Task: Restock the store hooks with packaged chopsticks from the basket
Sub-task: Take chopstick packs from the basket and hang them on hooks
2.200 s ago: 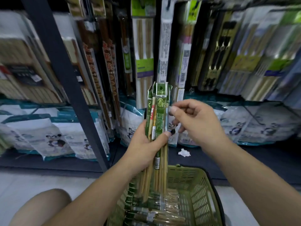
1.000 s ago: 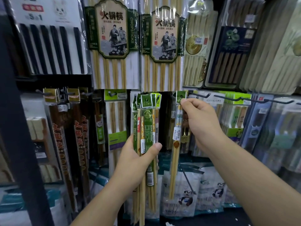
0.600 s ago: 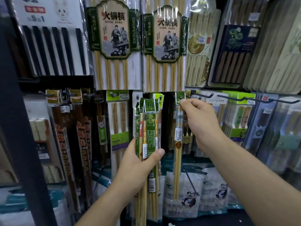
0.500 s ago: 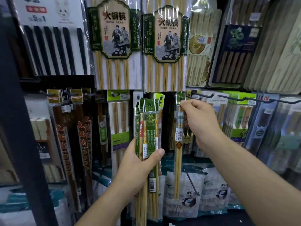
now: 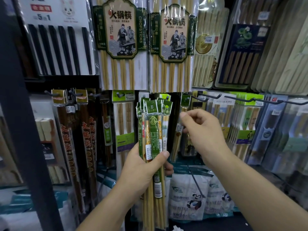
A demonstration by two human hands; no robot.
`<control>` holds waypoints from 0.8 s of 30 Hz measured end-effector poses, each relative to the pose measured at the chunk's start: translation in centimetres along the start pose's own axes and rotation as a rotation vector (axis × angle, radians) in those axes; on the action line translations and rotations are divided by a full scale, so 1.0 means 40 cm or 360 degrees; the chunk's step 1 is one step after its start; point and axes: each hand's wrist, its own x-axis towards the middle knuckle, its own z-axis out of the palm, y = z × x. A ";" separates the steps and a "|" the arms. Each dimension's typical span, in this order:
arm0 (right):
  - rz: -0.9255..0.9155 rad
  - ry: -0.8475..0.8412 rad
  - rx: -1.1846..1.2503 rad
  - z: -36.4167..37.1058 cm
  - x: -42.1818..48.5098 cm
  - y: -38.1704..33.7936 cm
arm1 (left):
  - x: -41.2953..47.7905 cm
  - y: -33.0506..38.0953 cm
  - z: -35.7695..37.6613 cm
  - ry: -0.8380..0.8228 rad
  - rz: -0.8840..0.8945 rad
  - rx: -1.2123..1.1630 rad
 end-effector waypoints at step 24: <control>0.0108 0.0114 0.0339 -0.008 0.049 -0.028 | 0.009 -0.004 -0.021 0.0162 -0.0068 -0.0145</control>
